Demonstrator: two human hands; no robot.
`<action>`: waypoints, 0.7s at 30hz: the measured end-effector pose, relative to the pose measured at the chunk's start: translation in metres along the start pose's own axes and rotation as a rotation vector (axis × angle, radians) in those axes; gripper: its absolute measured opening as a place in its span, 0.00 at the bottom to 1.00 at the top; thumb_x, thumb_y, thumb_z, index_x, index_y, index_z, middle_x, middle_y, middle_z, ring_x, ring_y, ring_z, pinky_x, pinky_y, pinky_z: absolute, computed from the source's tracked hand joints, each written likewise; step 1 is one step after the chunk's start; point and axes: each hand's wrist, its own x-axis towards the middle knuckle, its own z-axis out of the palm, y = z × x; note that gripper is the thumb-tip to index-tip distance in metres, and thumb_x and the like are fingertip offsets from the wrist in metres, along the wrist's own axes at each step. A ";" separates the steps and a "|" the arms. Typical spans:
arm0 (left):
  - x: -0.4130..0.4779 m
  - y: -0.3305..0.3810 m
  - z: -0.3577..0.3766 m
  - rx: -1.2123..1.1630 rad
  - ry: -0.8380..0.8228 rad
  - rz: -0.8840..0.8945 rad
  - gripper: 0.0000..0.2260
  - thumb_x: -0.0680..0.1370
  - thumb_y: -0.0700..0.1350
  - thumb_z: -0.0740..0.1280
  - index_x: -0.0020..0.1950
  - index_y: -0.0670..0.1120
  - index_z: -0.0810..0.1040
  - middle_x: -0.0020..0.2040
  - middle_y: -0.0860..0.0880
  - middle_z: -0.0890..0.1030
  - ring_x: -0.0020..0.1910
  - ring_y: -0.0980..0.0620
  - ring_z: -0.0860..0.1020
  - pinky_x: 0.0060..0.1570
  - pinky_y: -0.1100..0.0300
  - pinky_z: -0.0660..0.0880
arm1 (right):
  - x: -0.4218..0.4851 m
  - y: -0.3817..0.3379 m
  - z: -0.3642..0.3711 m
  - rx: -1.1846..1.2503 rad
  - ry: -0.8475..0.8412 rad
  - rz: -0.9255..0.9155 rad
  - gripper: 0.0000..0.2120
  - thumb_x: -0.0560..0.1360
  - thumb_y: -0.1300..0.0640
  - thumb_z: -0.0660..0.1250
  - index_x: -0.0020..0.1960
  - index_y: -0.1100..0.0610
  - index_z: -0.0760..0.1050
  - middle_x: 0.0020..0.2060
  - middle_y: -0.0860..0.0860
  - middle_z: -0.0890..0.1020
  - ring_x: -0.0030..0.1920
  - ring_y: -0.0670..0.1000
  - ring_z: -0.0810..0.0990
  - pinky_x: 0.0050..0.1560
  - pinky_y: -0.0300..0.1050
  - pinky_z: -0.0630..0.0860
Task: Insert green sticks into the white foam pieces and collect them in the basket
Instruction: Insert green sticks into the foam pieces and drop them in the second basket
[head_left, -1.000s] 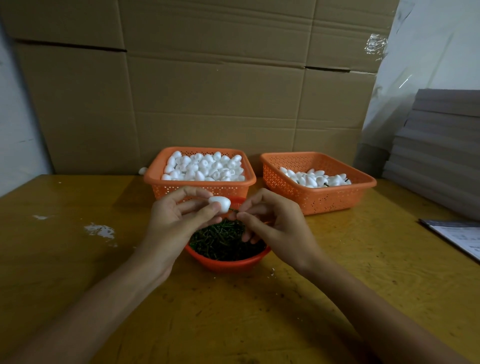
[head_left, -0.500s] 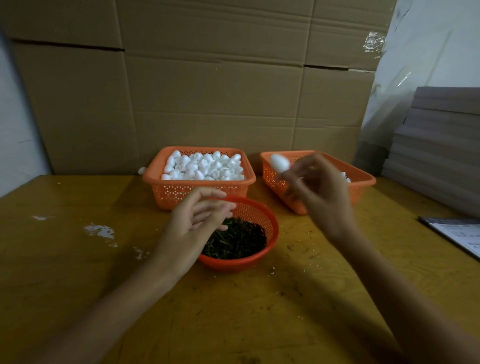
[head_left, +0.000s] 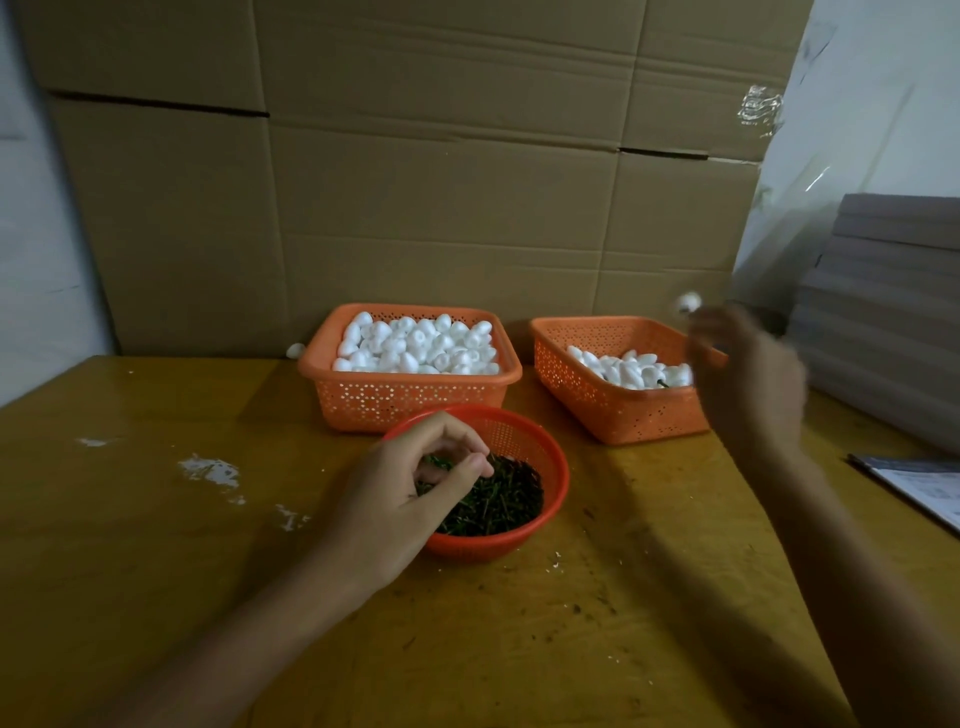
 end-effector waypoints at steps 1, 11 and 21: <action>0.000 0.000 0.000 0.004 -0.002 0.001 0.04 0.81 0.54 0.67 0.53 0.57 0.81 0.51 0.55 0.86 0.57 0.52 0.83 0.55 0.43 0.81 | -0.003 0.003 0.007 -0.129 -0.264 -0.008 0.14 0.83 0.58 0.67 0.68 0.55 0.79 0.62 0.58 0.83 0.58 0.58 0.82 0.54 0.52 0.78; -0.001 -0.001 0.002 0.109 -0.018 0.033 0.05 0.80 0.54 0.67 0.49 0.57 0.82 0.48 0.58 0.85 0.54 0.55 0.83 0.53 0.53 0.80 | -0.046 -0.052 0.008 0.028 -0.291 -0.310 0.11 0.79 0.64 0.64 0.57 0.56 0.82 0.57 0.54 0.81 0.59 0.55 0.76 0.56 0.54 0.76; 0.001 0.005 -0.001 0.308 -0.003 0.102 0.06 0.82 0.47 0.69 0.45 0.53 0.80 0.46 0.57 0.77 0.50 0.52 0.79 0.47 0.59 0.76 | -0.092 -0.109 0.008 0.098 -1.026 -0.678 0.20 0.88 0.44 0.51 0.72 0.47 0.74 0.61 0.48 0.79 0.57 0.48 0.77 0.54 0.47 0.70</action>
